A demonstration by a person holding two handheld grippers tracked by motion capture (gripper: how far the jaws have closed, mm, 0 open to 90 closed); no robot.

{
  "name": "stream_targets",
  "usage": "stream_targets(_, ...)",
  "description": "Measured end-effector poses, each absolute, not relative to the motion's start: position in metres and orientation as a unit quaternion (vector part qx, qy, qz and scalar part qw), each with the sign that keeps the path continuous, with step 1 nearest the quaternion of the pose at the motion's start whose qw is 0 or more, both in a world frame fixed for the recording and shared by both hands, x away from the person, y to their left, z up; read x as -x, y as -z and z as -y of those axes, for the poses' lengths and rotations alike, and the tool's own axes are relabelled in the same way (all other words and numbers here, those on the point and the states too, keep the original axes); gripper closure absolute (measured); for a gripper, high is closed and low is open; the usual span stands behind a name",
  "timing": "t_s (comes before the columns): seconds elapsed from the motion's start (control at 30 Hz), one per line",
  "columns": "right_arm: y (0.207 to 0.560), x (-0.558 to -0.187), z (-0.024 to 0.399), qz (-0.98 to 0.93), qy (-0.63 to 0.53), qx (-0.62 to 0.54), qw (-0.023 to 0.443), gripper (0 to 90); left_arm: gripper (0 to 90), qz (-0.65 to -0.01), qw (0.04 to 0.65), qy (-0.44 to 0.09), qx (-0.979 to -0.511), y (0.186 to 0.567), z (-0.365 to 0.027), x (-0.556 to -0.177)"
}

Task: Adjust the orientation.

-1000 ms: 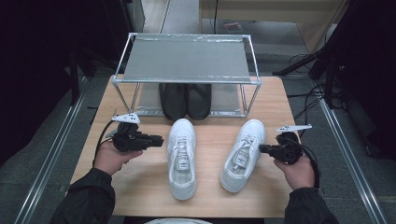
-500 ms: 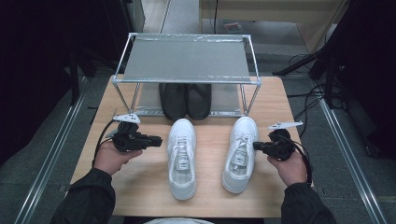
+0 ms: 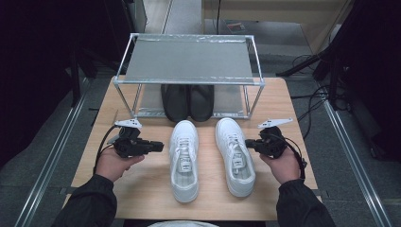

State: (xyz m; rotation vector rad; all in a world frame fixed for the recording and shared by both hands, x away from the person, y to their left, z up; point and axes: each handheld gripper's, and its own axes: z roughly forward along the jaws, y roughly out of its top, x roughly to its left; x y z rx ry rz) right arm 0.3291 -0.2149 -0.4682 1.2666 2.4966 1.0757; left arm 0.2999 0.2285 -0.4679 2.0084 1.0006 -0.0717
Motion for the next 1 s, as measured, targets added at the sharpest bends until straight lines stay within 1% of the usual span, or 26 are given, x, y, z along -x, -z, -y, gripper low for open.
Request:
stream_targets(0.1, 0.467, -0.324, 0.221, -0.835, -0.35, -0.419, 0.073, 90.0, 83.0, -0.4, 0.432, 0.036, -0.807, 0.473, -0.229, -0.3)
stream_targets(0.17, 0.473, -0.32, 0.225, -0.841, -0.335, -0.422, 0.05, 90.0, 85.1, -0.404, 0.428, 0.04, -0.807, 0.477, -0.227, -0.301)
stream_targets(0.23, 0.478, -0.317, 0.226, -0.848, -0.324, -0.417, 0.04, 90.0, 85.7, -0.404, 0.428, 0.044, -0.807, 0.48, -0.225, -0.301)
stream_targets(0.37, 0.475, -0.32, 0.221, -0.845, -0.332, -0.417, 0.047, 90.0, 85.9, -0.401, 0.421, 0.044, -0.813, 0.482, -0.219, -0.301)
stream_targets(0.67, 0.475, -0.322, 0.217, -0.844, -0.332, -0.42, 0.041, 90.0, 85.4, -0.39, 0.421, 0.038, -0.818, 0.477, -0.218, -0.298)
stream_targets(1.0, 0.476, -0.325, 0.191, -0.856, -0.336, -0.392, 0.033, 90.0, 84.7, -0.382, 0.395, 0.063, -0.833, 0.492, -0.21, -0.297)
